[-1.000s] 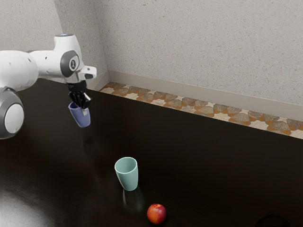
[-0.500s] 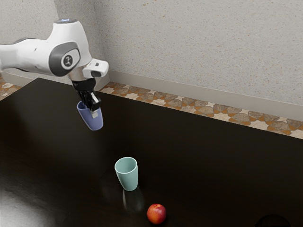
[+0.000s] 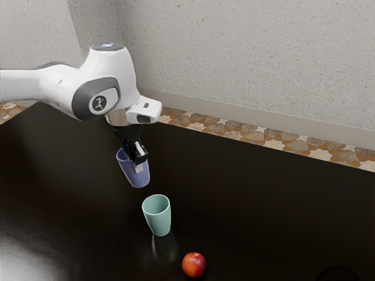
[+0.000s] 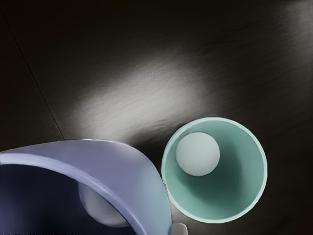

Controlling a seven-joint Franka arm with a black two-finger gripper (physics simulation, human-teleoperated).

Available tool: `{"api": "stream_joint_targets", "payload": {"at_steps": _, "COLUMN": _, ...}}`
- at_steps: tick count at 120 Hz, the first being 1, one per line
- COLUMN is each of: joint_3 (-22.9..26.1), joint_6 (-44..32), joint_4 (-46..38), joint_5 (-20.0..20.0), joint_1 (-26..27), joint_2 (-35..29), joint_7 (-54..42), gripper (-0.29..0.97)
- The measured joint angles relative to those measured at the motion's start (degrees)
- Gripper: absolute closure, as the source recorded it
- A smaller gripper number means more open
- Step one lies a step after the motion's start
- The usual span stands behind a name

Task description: Place the left cup onto the right cup

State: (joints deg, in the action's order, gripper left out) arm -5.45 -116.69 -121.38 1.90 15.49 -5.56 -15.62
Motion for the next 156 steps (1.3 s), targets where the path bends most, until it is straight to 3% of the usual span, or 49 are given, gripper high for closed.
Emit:
{"api": "stream_joint_targets", "payload": {"at_steps": 56, "joint_3": 1.5, "joint_6": -2.8, "joint_4": -3.5, "joint_5": 0.0, "joint_1": 5.0, "joint_2": -0.4, "joint_7": 6.2, "gripper": 0.79}}
{"api": "stream_joint_targets", "payload": {"at_steps": 125, "joint_3": 2.3, "joint_6": -5.5, "joint_4": -4.1, "joint_5": 0.0, "joint_1": 5.2, "joint_2": 4.3, "joint_7": 10.6, "gripper": 0.78}}
{"api": "stream_joint_targets", "payload": {"at_steps": 131, "joint_3": 2.3, "joint_6": -5.7, "joint_4": -4.1, "joint_5": -0.1, "joint_1": 5.2, "joint_2": 4.5, "joint_7": 10.9, "gripper": 0.73}}
{"api": "stream_joint_targets", "payload": {"at_steps": 156, "joint_3": 2.3, "joint_6": -6.0, "joint_4": -4.1, "joint_5": -0.6, "joint_1": 5.0, "joint_2": 4.6, "joint_7": 11.5, "gripper": 0.31}}
